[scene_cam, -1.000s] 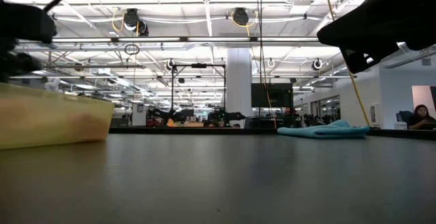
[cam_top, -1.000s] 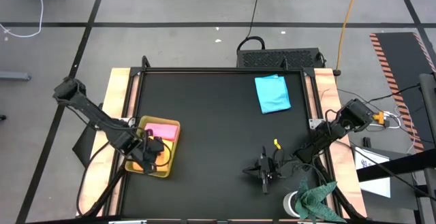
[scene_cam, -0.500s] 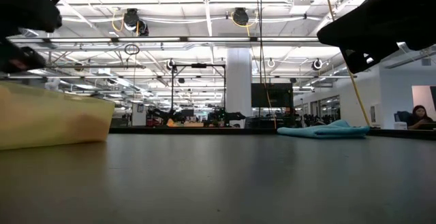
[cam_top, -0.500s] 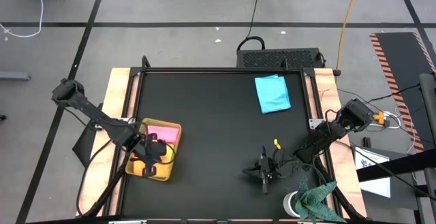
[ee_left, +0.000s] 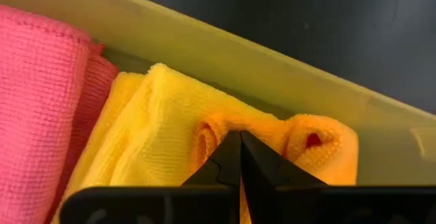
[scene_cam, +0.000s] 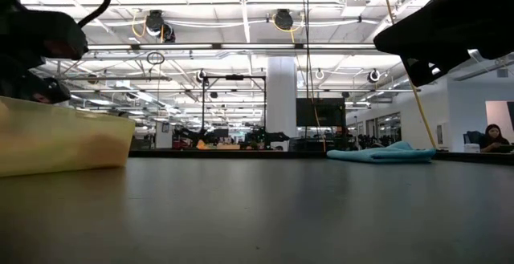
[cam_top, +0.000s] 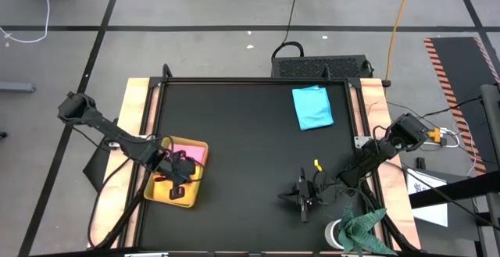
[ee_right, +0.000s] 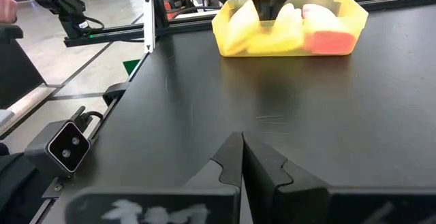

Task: Fold microfiber towels
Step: Put the orange microfiber towel into the yellow bin, then fold the blue microfiber towel

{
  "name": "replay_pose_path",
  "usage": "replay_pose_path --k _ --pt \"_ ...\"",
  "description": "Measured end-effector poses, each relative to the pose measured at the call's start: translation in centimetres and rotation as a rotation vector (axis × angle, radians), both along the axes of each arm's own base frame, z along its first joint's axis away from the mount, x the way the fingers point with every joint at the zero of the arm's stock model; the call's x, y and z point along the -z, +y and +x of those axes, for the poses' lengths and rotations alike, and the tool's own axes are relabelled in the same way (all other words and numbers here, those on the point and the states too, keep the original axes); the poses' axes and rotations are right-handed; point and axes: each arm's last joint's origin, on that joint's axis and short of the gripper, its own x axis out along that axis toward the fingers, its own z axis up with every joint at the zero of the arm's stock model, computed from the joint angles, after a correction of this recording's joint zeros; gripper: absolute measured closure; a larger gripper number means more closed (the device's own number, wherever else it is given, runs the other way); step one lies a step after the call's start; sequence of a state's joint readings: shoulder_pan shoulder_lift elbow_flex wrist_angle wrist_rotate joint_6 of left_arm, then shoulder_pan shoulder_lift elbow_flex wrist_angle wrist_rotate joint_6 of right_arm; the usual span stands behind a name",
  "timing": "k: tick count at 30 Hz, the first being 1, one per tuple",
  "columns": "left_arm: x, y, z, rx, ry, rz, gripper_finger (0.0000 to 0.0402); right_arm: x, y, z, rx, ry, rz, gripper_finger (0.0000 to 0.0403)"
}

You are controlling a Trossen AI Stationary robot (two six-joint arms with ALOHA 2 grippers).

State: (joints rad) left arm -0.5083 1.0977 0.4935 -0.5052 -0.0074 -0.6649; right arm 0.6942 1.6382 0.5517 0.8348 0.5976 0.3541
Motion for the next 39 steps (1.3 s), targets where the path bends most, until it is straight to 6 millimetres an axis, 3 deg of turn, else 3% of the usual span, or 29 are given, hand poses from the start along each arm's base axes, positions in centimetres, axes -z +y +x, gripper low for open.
replay_pose_path --k 4,10,14,19,25,29,34,39 --pt "-1.4 -0.3 0.6 0.021 -0.021 -0.008 0.0389 -0.5 -0.3 0.3 0.004 -0.028 -0.020 0.0403" --pt "-5.1 -0.7 1.3 0.024 -0.033 0.016 0.0398 -3.9 -3.1 0.5 0.065 -0.075 -0.096 0.0403" --pt "-7.2 -0.8 2.4 -0.023 -0.186 0.111 0.0384 -5.5 -7.4 0.0 0.206 0.041 -0.136 0.0403" --pt "-8.4 -1.0 4.4 -0.103 -0.509 0.226 0.0374 -4.8 -14.7 -1.9 0.541 0.330 -0.088 0.0390" --pt "-7.2 -1.6 6.9 -0.050 -0.742 0.246 0.0385 -2.7 -21.5 -4.0 0.812 0.631 0.071 0.0350" --pt "-5.3 -1.9 8.3 -0.047 -0.736 0.334 0.0398 -1.4 -24.4 -4.3 0.921 0.707 0.089 0.0353" --pt "-3.0 -2.0 9.7 -0.086 -0.686 0.383 0.0385 0.9 -26.0 -4.5 0.917 0.845 0.163 0.0393" --pt "-2.3 -2.2 10.2 -0.084 -0.690 0.376 0.0380 2.0 -25.1 -3.0 0.820 0.832 0.281 0.0396"
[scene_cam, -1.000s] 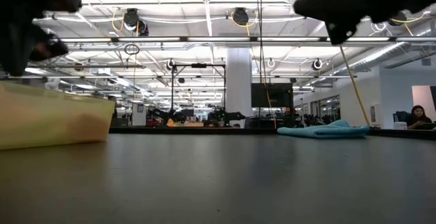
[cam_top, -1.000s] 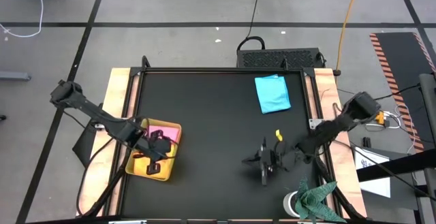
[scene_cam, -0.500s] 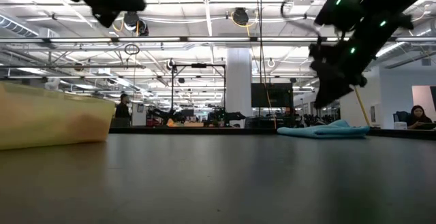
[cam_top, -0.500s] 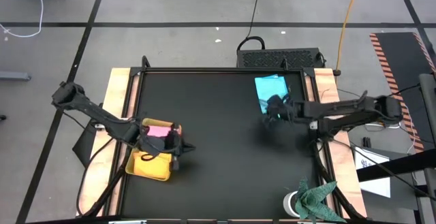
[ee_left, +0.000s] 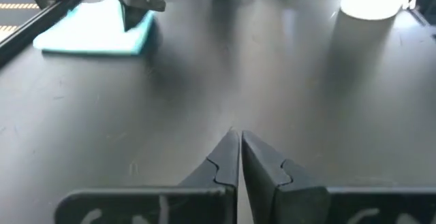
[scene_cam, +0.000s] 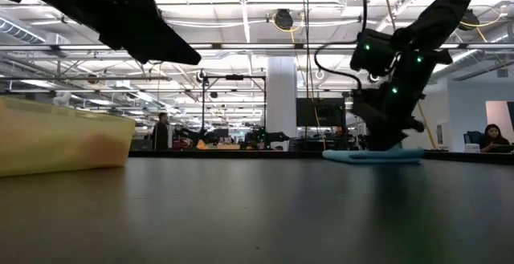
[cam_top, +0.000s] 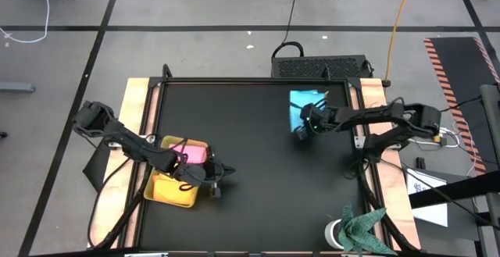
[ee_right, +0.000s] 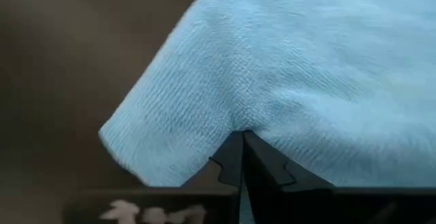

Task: Fold microfiber towels
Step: Fold the blue microfiber towel

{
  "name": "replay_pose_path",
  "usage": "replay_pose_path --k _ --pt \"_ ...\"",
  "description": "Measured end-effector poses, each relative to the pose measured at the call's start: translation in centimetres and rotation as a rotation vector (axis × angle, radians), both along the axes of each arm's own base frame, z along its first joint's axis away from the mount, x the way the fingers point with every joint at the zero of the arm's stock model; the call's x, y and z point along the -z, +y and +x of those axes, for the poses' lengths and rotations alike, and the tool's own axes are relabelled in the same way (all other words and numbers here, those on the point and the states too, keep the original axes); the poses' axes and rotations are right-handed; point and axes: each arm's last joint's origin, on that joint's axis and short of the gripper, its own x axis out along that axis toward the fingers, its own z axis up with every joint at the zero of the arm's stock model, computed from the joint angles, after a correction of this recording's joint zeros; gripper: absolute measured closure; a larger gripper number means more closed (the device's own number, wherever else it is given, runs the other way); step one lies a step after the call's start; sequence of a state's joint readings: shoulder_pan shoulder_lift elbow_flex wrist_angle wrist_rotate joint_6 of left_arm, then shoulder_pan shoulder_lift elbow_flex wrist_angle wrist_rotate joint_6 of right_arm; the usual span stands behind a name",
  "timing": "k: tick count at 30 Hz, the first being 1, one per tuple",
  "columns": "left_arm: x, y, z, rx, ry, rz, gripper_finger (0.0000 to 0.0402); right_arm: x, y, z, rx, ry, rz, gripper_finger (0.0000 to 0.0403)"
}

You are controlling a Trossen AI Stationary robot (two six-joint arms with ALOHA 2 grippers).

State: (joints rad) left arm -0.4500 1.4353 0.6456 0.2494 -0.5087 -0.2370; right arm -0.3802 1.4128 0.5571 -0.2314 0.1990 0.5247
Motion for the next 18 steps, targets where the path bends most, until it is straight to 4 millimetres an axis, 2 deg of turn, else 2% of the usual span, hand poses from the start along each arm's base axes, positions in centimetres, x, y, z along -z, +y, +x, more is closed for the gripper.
replay_pose_path --k 5,7,9,14,18 --pt "-0.3 -0.2 -0.1 0.010 -0.016 -0.016 0.0395 -1.0 3.6 2.9 -0.204 -0.309 0.211 0.0401" --pt "-0.4 -0.3 -0.1 0.016 -0.023 -0.022 0.0398 -2.5 4.9 3.9 -0.319 -0.450 0.204 0.0402" --pt "-0.3 -0.5 -0.2 0.023 -0.021 -0.022 0.0396 -4.0 5.6 4.1 -0.387 -0.521 0.150 0.0402" --pt "-0.3 -0.6 -0.3 0.029 -0.021 -0.024 0.0376 -4.3 5.6 2.5 -0.306 -0.391 0.000 0.0400" --pt "0.0 -0.6 0.1 0.024 -0.022 -0.023 0.0377 -3.2 5.3 1.8 -0.235 -0.254 -0.033 0.0400"
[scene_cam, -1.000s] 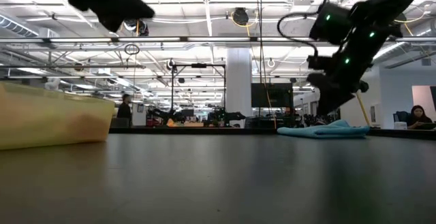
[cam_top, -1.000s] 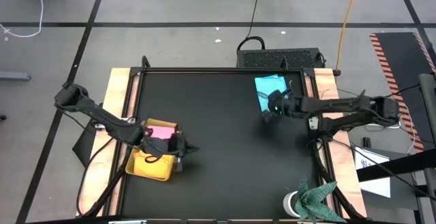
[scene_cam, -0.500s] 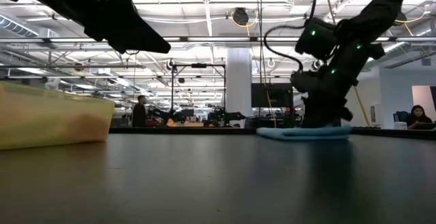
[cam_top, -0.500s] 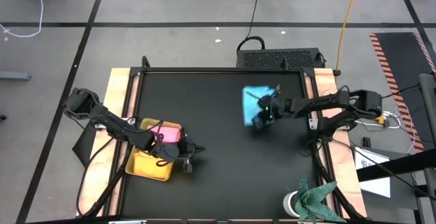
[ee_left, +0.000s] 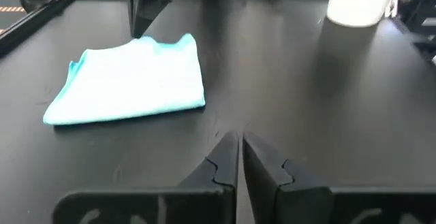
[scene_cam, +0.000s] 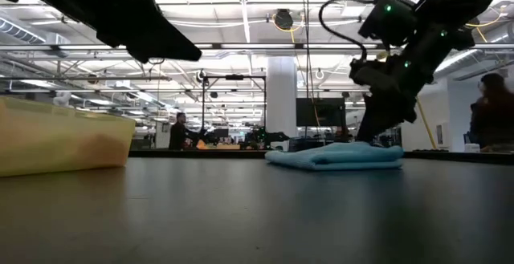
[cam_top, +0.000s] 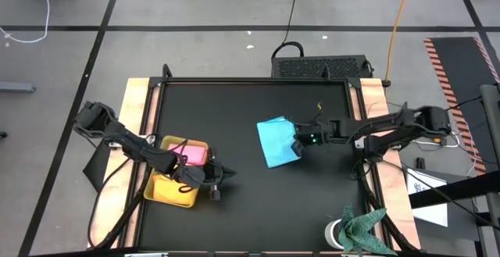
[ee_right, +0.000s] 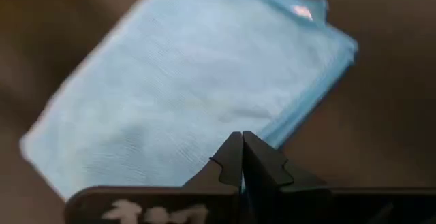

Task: Fold microfiber towels
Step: Fold the blue microfiber towel

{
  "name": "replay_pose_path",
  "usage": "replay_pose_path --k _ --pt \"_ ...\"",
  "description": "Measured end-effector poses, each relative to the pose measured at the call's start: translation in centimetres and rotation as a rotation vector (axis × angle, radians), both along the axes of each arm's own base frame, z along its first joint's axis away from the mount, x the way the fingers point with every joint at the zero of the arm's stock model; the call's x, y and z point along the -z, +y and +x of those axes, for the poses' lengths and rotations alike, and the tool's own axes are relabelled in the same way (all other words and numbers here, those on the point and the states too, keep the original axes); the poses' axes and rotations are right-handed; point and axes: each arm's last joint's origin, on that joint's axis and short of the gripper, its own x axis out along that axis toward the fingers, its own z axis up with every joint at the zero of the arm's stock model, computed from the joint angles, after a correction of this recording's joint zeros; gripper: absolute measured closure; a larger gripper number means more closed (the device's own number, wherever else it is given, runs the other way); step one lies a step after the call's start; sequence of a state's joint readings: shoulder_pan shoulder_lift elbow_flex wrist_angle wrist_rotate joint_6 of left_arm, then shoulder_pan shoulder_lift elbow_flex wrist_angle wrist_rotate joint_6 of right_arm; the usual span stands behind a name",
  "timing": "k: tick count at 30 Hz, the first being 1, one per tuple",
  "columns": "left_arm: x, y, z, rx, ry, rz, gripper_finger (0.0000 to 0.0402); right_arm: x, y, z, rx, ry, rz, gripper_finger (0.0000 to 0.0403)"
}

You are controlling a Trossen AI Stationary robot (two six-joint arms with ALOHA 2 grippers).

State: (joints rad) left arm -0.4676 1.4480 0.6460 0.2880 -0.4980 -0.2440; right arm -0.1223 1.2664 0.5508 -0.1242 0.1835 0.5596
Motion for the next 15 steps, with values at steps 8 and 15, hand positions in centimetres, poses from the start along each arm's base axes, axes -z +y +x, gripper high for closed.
replay_pose_path --k 8,15 --pt "2.5 0.1 1.8 -0.004 -0.005 0.033 0.0398 2.5 3.3 2.3 -0.127 -0.042 0.171 0.0402" --pt "2.6 0.2 2.2 0.030 -0.014 0.014 0.0371 0.1 7.7 4.9 -0.466 -0.432 0.128 0.0399"
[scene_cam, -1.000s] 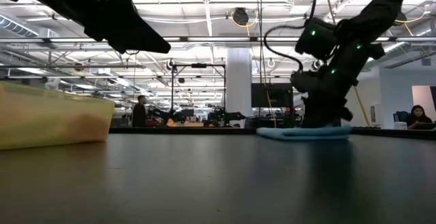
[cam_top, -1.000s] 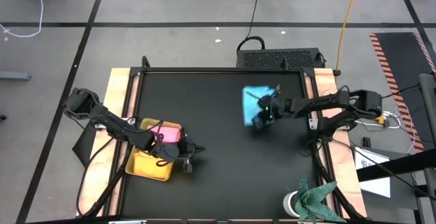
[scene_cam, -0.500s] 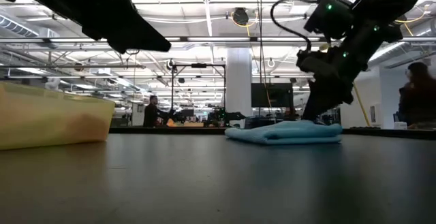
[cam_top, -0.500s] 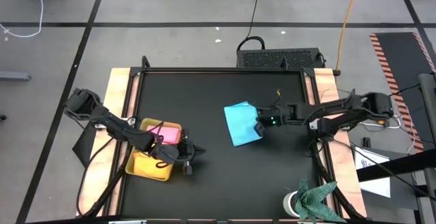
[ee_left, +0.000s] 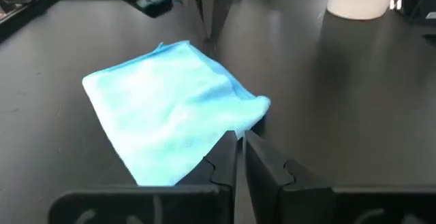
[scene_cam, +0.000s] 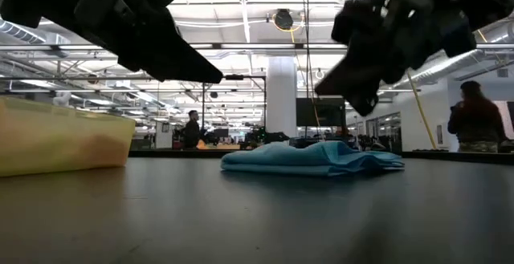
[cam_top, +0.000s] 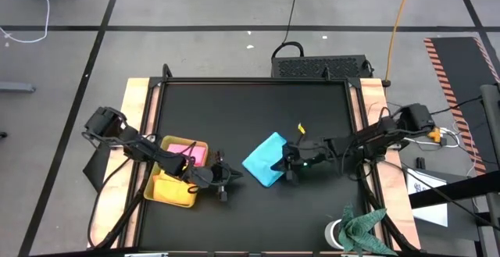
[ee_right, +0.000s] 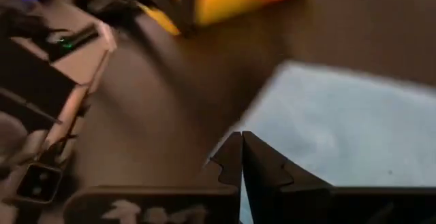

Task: Fold microfiber towels
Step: Fold the blue microfiber towel

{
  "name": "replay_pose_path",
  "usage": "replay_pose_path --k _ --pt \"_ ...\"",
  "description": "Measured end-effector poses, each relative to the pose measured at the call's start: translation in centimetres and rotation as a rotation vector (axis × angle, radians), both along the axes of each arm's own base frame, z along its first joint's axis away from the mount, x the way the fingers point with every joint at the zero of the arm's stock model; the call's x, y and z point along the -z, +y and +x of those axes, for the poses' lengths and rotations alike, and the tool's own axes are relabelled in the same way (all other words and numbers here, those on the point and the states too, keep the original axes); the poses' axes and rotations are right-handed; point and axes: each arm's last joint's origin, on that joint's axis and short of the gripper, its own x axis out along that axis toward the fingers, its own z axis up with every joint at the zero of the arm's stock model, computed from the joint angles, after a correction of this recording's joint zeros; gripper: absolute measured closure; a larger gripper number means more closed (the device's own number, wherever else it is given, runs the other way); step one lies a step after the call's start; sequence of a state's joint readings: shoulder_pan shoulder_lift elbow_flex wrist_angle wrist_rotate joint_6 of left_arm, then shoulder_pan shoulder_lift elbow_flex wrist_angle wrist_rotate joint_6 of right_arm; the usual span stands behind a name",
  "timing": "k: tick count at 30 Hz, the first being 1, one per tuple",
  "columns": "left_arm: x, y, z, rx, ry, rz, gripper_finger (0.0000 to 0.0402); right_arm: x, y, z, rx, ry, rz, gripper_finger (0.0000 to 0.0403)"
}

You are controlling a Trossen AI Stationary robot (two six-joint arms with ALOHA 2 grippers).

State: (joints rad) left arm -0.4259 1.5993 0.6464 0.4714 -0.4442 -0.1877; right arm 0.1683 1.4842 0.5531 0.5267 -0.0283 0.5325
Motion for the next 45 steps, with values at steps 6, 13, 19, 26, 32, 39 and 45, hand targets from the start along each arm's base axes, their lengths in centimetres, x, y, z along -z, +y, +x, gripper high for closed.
replay_pose_path --k 6,13,19,26,32,39,45 --pt "-0.2 -0.2 0.0 0.007 -0.018 -0.008 0.0366 -1.3 -0.6 -1.6 -0.061 0.055 -0.148 0.0355" --pt "-0.2 -0.3 0.0 0.051 -0.012 0.007 0.0366 -0.5 -0.9 -5.2 -0.351 0.321 -0.689 0.0271" --pt "-0.5 -0.5 0.2 0.147 -0.036 0.055 0.0366 1.0 -1.0 -5.3 -0.442 0.431 -0.875 0.0280" --pt "-1.2 -0.7 0.4 0.228 -0.114 0.156 0.0323 2.5 -0.9 -4.3 -0.384 0.450 -0.887 0.0378" --pt "-2.2 0.0 1.0 0.229 -0.215 0.246 0.0250 0.0 0.1 -3.1 -0.204 0.261 -0.725 0.0391" --pt "-4.3 1.1 2.7 0.174 -0.289 0.270 0.0205 -6.2 2.3 0.0 -0.050 0.058 -0.594 0.0400" --pt "-6.3 2.0 4.2 0.114 -0.355 0.283 0.0201 -9.6 2.9 1.6 0.037 -0.027 -0.534 0.0402"
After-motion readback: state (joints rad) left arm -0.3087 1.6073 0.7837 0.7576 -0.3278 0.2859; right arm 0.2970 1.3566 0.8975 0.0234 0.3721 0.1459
